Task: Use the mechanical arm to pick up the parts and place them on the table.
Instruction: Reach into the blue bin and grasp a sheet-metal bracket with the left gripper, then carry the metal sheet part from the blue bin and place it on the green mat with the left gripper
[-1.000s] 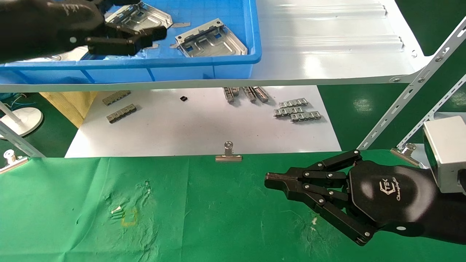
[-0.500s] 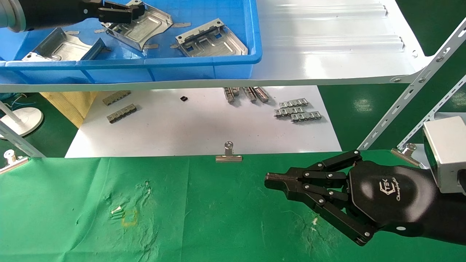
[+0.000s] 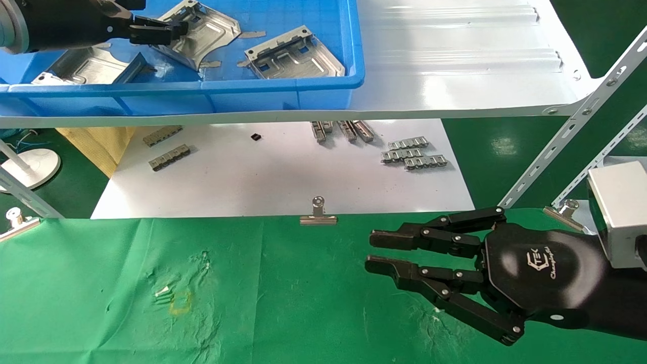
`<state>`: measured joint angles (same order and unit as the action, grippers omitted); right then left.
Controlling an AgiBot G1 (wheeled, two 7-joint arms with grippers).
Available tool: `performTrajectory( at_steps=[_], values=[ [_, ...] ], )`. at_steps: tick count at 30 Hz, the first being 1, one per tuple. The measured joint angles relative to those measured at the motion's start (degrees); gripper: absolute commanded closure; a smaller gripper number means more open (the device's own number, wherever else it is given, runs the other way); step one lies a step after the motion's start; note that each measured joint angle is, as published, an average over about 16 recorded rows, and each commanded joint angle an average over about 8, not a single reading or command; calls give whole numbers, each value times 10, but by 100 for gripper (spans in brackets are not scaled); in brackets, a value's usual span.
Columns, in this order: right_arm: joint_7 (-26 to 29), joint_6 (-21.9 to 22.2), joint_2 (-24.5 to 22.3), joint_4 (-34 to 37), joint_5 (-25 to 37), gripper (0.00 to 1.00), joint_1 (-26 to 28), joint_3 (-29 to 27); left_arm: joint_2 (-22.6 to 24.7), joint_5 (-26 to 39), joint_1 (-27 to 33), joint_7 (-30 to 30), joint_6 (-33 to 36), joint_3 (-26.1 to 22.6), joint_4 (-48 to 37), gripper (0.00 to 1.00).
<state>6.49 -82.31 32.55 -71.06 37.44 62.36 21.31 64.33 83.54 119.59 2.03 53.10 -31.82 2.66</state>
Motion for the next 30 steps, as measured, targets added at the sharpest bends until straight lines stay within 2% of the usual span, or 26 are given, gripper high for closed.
performTrajectory(
  at_steps=[20, 30],
  values=[
    [0, 0, 0, 0, 0, 0, 0, 0, 3, -3, 6, -5, 5, 3, -22, 100],
    [0, 0, 0, 0, 0, 0, 0, 0, -3, -20, 17, -15, 38, 14, -12, 100]
  ],
)
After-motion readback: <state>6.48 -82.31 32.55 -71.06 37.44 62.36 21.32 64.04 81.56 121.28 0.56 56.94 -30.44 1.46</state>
